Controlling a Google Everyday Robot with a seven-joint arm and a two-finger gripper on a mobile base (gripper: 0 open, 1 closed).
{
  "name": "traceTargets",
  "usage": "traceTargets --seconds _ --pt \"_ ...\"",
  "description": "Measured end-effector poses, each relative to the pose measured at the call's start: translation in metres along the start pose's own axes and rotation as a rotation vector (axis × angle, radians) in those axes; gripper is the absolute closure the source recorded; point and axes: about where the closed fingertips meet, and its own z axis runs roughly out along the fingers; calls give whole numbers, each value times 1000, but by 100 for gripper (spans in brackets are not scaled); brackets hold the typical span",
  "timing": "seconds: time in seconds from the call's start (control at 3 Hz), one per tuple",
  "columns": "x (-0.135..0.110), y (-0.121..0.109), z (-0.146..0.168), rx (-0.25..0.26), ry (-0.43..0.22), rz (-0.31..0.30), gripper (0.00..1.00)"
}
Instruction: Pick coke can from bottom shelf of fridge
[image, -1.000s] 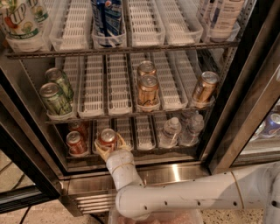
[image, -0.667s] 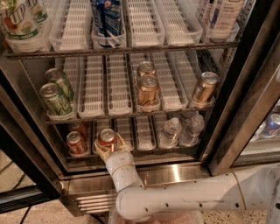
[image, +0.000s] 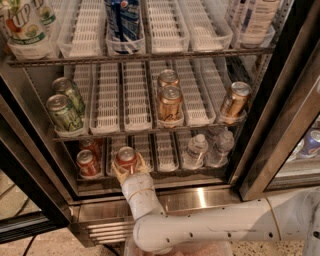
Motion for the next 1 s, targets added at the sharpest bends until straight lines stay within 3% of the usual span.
traceTargets --seconds 0.33,1.0 --pt "-6 0 -21 -55 32 26 100" --pt "-16 9 -62 -225 121 92 100"
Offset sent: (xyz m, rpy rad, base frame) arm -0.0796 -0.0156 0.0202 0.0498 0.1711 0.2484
